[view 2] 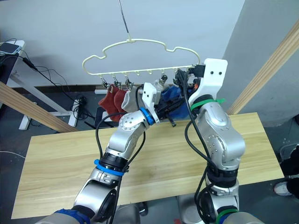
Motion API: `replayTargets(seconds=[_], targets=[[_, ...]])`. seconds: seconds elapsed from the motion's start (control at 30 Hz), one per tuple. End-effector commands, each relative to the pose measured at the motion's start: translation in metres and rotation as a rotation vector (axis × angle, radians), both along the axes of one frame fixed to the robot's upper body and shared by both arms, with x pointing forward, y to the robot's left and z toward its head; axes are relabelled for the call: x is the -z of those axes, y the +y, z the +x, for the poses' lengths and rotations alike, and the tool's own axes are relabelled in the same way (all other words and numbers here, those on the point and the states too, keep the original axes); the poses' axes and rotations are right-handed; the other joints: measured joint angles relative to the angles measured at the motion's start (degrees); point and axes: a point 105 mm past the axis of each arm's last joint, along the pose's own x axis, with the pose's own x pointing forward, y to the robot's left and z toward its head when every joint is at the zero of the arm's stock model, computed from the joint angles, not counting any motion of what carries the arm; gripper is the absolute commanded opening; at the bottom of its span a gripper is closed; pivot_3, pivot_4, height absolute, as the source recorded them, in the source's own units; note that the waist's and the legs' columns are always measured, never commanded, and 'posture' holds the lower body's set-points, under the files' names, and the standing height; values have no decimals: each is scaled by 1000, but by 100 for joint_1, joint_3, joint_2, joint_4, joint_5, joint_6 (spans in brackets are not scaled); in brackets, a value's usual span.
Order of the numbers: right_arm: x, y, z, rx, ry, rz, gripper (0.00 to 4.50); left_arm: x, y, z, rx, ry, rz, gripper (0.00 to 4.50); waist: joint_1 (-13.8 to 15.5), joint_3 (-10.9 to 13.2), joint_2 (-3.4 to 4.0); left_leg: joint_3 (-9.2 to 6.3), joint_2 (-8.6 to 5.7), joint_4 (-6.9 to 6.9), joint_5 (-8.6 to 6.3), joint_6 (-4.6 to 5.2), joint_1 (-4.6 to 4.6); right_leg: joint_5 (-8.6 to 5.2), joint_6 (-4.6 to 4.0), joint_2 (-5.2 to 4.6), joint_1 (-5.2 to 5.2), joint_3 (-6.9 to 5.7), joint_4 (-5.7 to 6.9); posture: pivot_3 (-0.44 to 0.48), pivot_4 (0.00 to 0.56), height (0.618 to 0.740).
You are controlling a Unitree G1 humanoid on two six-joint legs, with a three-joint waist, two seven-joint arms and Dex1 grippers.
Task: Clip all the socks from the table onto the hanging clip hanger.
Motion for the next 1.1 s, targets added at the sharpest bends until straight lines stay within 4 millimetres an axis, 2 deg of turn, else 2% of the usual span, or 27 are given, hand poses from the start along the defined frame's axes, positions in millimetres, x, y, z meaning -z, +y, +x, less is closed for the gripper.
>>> replayTargets(seconds=[0.03, 0.2, 0.33, 0.37, 0.43, 0.5, 0.73, 0.8, 0.93, 1.0, 1.1], targets=[[-8, -1, -21, -72, -59, -52, 3252, -2, -1, -17, 101, -36, 38, 1626, -1, 0, 0, -1, 0, 0, 0, 0, 0, 0, 0, 1, 0, -1, 1, -354, 318, 732], [-1, -11, -36, -129, -54, -138, 3252, 8, 16, -31, 163, -52, 119, 3073, 14, 0, 0, -1, 0, 2, 0, 0, 0, 0, 0, 0, 0, 2, 0, -350, 313, 732], [7, -23, -45, -165, -39, -259, 3252, 13, 47, -40, 190, -64, 213, 4315, 6, 0, 0, 0, 2, -3, 0, 0, 2, 0, 0, 1, 0, 1, -2, -338, 309, 732], [10, -26, -48, -179, -31, -289, 3425, 11, 57, -42, 187, -62, 217, 4478, 10, 0, 0, -2, 4, -4, 0, 0, 3, 0, 0, 2, 1, -1, -1, -328, 305, 732], [15, -31, -52, -214, -20, -351, 3833, 6, 73, -46, 175, -58, 221, 4500, 25, 0, 0, -3, 3, -4, 0, 0, 3, 0, 0, 2, 1, -1, -1, -317, 301, 732], [18, -37, -55, -243, -12, -415, 4484, 1, 94, -51, 138, -45, 236, 4500, 33, 0, 0, -1, 3, -3, 0, 0, 2, 0, 0, 0, 0, 1, -1, -299, 293, 732], [14, -51, -61, -329, -21, -556, 4484, -11, 163, -55, -81, 61, 284, 4500, 105, 0, 0, -4, 5, -3, 0, 0, 3, -1, 1, 1, 1, -2, -2, -241, 266, 732], [15, -53, -62, -364, -21, -585, 4484, -9, 178, -55, -139, 70, 343, 4500, 163, -3, 0, -3, 5, -2, 0, 0, 4, -1, 1, 1, 0, -4, -1, -215, 251, 732], [20, -59, -63, -421, -15, -668, 4484, -4, 225, -51, -305, 82, 486, 4500, 297, -13, -3, -4, 4, -1, 0, -1, 2, -1, 1, -4, 1, -6, -3, -177, 220, 732], [22, -64, -61, -430, -8, -699, 4484, -4, 237, -52, -332, 83, 513, 4500, 349, -27, -7, 1, 4, -3, 0, -1, 3, 0, 0, -5, -1, -4, -6, -167, 211, 732], [23, -72, -55, -419, -10, -708, 4484, -4, 243, -51, -357, 100, 502, 4500, 477, -89, -8, -1, 5, -3, 0, -1, 1, 0, -1, -5, -3, -10, -6, -153, 199, 732]])
